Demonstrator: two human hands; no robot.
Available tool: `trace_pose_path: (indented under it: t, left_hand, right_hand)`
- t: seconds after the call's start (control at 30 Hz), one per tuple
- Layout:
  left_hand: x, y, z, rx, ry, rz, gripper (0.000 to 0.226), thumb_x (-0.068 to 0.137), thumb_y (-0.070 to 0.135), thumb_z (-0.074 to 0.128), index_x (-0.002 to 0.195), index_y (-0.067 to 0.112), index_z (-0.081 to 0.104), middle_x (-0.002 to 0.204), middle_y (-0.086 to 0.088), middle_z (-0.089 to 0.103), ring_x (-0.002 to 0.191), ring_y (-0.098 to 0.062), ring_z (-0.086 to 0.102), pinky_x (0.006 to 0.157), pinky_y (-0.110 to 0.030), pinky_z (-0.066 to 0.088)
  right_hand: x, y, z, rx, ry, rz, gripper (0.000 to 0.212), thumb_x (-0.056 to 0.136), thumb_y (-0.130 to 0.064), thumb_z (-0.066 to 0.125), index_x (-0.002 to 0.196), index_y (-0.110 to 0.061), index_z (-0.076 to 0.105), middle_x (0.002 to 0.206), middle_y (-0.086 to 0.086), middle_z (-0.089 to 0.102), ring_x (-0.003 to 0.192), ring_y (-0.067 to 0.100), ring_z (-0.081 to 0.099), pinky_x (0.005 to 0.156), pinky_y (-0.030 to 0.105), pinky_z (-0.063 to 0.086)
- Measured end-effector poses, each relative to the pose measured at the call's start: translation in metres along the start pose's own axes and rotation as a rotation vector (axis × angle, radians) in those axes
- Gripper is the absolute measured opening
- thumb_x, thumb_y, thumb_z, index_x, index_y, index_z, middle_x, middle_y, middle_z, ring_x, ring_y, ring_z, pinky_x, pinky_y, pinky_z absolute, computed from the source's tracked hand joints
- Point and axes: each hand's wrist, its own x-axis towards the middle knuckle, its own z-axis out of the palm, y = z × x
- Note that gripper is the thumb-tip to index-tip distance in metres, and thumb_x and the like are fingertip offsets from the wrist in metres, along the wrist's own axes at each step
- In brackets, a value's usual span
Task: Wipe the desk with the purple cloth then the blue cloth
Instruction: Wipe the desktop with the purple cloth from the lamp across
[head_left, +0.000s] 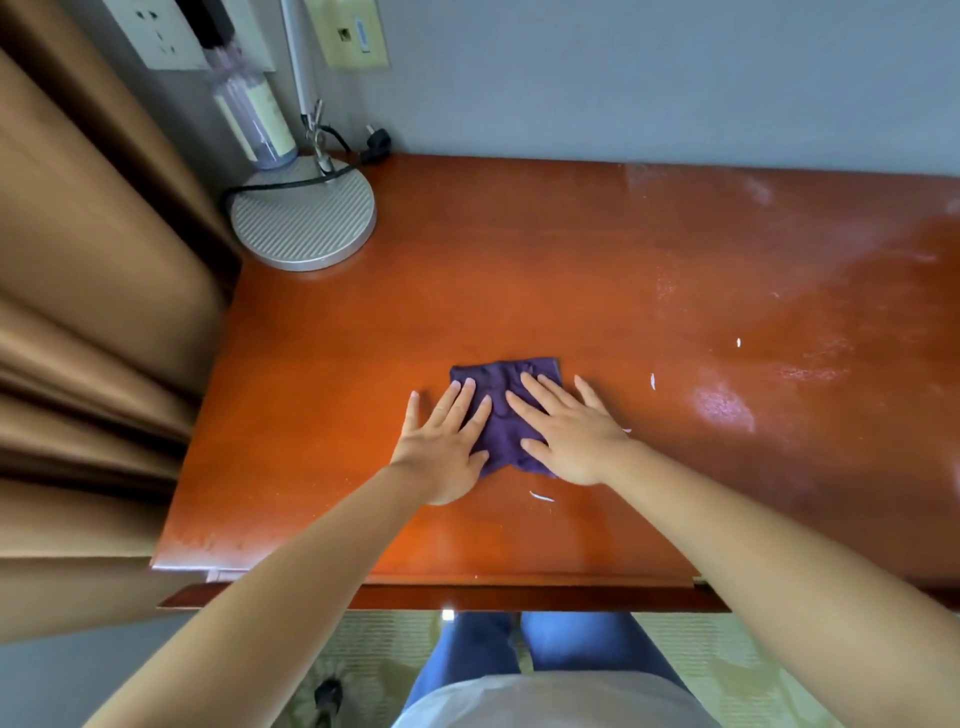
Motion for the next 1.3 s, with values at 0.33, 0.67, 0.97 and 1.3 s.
trace_pose_path:
  t: [0.33, 0.67, 0.97, 1.3]
  left_hand:
    - [-0.027, 0.025, -0.002, 0.097, -0.003, -0.137, 0.066, 0.098, 0.059, 0.015, 0.153, 0.028, -0.005, 0.162, -0.008, -0.004, 0.148, -0.024, -0.001, 0.111, -0.064, -0.006]
    - [-0.073, 0.072, 0.003, 0.156, -0.096, -0.089, 0.057, 0.101, 0.045, 0.022, 0.153, 0.028, 0.009, 0.148, -0.011, 0.023, 0.135, -0.028, 0.025, 0.112, -0.065, 0.004]
    - [-0.070, 0.037, 0.002, -0.030, 0.161, -0.056, 0.044, 0.100, 0.020, 0.036, 0.143, 0.026, 0.041, 0.143, 0.001, 0.042, 0.135, -0.019, 0.033, 0.118, -0.037, 0.008]
    - [-0.028, 0.031, -0.011, 0.233, -0.064, 0.047, 0.078, 0.099, 0.050, 0.038, 0.154, 0.015, -0.005, 0.161, 0.001, -0.011, 0.148, -0.015, -0.010, 0.119, -0.039, -0.003]
  right_hand:
    - [-0.008, 0.006, -0.003, -0.014, -0.051, -0.081, 0.057, 0.105, -0.035, 0.024, 0.153, -0.033, -0.007, 0.159, -0.002, -0.021, 0.146, 0.015, -0.017, 0.117, 0.047, -0.013]
    - [-0.068, -0.015, 0.017, 0.141, 0.261, -0.006, 0.053, 0.097, -0.012, 0.039, 0.147, -0.026, 0.033, 0.160, 0.001, 0.011, 0.143, 0.024, 0.014, 0.113, 0.035, 0.015]
    - [-0.085, -0.046, 0.035, 0.220, 0.243, -0.024, 0.069, 0.096, -0.050, 0.043, 0.151, -0.013, 0.024, 0.160, 0.005, 0.014, 0.145, 0.022, 0.018, 0.117, 0.036, 0.012]
    - [-0.076, -0.056, 0.055, 0.237, 0.303, 0.071, 0.072, 0.092, -0.045, 0.001, 0.151, -0.009, 0.020, 0.161, 0.009, -0.005, 0.149, 0.021, -0.004, 0.115, 0.035, -0.016]
